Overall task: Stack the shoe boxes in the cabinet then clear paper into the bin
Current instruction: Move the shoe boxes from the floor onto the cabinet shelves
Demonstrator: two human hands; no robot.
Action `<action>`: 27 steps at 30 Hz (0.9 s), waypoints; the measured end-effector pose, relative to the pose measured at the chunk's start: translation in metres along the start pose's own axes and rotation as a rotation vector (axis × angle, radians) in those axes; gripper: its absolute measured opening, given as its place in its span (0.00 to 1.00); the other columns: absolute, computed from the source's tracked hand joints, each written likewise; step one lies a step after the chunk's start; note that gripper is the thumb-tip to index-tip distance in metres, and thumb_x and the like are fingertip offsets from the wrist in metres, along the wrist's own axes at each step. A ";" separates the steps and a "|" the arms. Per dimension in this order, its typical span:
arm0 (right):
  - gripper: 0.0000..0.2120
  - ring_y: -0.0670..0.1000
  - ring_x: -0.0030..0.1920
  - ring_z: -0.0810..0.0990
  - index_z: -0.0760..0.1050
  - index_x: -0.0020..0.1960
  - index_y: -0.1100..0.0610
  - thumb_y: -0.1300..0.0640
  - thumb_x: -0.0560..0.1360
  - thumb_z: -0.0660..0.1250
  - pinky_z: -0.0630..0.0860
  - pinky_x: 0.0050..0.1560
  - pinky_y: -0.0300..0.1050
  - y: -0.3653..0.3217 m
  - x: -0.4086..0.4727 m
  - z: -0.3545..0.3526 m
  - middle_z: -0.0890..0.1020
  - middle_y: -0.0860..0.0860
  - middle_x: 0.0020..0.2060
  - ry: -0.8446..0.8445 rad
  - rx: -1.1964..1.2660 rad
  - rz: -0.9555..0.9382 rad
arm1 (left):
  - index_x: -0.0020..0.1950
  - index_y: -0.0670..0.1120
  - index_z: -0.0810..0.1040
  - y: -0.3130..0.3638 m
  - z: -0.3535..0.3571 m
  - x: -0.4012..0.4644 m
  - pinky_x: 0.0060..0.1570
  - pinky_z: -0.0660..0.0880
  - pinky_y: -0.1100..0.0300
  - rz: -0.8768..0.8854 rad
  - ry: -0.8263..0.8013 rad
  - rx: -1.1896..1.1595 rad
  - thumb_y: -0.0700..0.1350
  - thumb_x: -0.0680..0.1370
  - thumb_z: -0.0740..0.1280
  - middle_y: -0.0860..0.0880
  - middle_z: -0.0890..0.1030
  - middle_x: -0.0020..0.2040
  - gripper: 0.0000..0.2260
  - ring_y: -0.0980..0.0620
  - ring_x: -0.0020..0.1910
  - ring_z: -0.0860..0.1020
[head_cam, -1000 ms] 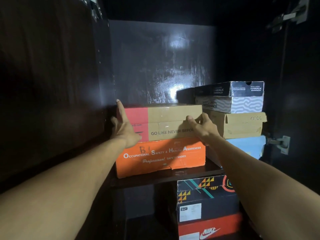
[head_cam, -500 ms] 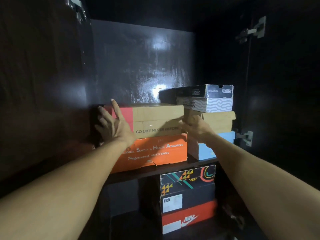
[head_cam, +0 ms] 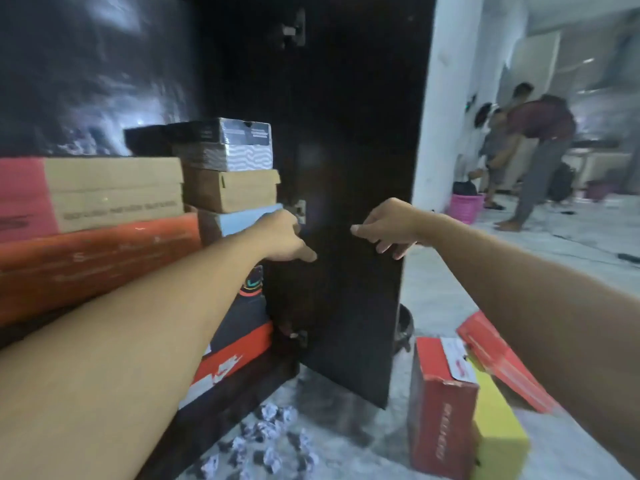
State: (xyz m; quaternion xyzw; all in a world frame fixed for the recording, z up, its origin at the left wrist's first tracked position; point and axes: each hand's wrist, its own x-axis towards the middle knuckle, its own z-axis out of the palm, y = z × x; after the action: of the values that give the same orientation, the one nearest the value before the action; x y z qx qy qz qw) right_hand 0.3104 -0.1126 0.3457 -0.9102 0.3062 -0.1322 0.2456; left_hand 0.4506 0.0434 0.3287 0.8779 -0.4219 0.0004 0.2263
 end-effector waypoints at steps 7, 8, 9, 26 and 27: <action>0.21 0.56 0.49 0.84 0.78 0.59 0.59 0.44 0.76 0.68 0.84 0.45 0.54 0.150 -0.066 -0.026 0.82 0.56 0.56 -0.091 -0.107 0.292 | 0.62 0.46 0.78 0.102 0.111 -0.001 0.58 0.77 0.47 0.199 -0.354 -0.063 0.56 0.68 0.76 0.48 0.80 0.57 0.26 0.46 0.56 0.79; 0.23 0.55 0.49 0.84 0.77 0.61 0.62 0.44 0.76 0.68 0.83 0.45 0.56 0.172 -0.073 -0.025 0.82 0.56 0.55 -0.095 -0.116 0.331 | 0.58 0.46 0.79 0.113 0.130 -0.002 0.57 0.77 0.47 0.220 -0.382 -0.066 0.56 0.68 0.76 0.48 0.81 0.55 0.23 0.46 0.54 0.79; 0.24 0.55 0.49 0.84 0.77 0.61 0.63 0.45 0.76 0.68 0.83 0.46 0.57 0.193 -0.079 -0.023 0.82 0.57 0.55 -0.105 -0.121 0.358 | 0.55 0.46 0.80 0.123 0.150 -0.003 0.56 0.78 0.48 0.235 -0.408 -0.064 0.56 0.68 0.76 0.47 0.82 0.54 0.21 0.46 0.52 0.80; 0.26 0.53 0.56 0.79 0.71 0.68 0.57 0.50 0.73 0.72 0.77 0.55 0.47 0.430 -0.083 0.126 0.80 0.51 0.57 -0.160 -0.181 0.457 | 0.64 0.44 0.77 0.176 0.401 0.008 0.60 0.71 0.53 0.535 -0.164 0.009 0.44 0.76 0.65 0.47 0.77 0.63 0.16 0.47 0.65 0.72; 0.27 0.53 0.58 0.78 0.72 0.68 0.57 0.49 0.73 0.73 0.76 0.57 0.46 0.437 -0.081 0.138 0.80 0.52 0.60 -0.151 -0.178 0.455 | 0.64 0.44 0.77 0.178 0.409 0.008 0.61 0.70 0.54 0.577 -0.141 0.013 0.43 0.77 0.65 0.48 0.77 0.63 0.16 0.48 0.64 0.71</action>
State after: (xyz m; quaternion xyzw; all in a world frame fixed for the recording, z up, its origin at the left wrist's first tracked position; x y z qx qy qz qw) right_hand 0.0862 -0.3142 -0.0086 -0.8432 0.4943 0.0221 0.2101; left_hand 0.2464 -0.2217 0.0335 0.7212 -0.6687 0.0063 0.1811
